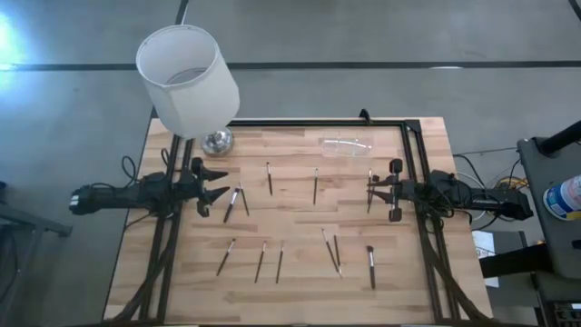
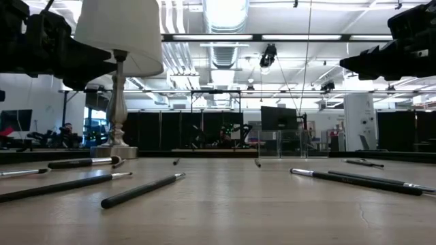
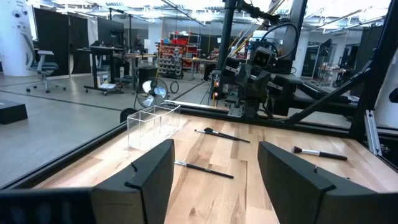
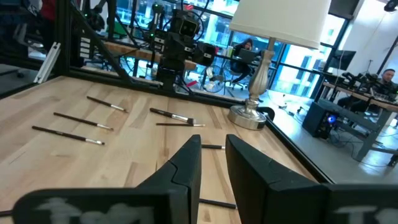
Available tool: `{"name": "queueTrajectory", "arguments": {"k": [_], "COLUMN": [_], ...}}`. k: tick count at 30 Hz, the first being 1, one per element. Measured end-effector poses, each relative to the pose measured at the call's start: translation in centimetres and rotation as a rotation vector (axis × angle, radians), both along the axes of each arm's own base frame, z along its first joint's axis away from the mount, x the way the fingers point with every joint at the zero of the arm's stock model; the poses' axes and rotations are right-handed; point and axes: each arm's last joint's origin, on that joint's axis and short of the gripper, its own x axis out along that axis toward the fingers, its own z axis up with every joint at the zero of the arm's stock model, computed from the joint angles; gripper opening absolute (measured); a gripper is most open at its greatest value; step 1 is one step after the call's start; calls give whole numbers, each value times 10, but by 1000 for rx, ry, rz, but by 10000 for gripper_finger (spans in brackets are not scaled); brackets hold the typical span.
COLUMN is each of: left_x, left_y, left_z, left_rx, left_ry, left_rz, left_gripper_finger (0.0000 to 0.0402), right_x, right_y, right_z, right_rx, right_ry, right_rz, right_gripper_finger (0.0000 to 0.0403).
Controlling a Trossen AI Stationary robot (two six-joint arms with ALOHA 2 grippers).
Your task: Put items in baskets/containers
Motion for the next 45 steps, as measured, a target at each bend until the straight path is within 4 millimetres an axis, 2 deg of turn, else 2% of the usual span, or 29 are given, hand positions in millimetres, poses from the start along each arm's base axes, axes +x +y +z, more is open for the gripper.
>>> {"name": "queueTrajectory", "arguments": {"k": [24, 31, 45], "left_x": [0, 0, 0], "left_y": [0, 0, 0], "left_z": [0, 0, 0], "left_rx": [0, 0, 0], "left_ry": [-1, 0, 0], "left_rz": [0, 0, 0], "left_gripper_finger": [225, 225, 225], "right_x": [0, -1, -1], "right_y": [0, -5, -5], "right_z": [0, 3, 3], "right_rx": [0, 0, -4], "right_ry": [0, -31, -30], "right_rz": [-1, -181, -184], "right_gripper_finger": [68, 68, 68]}}
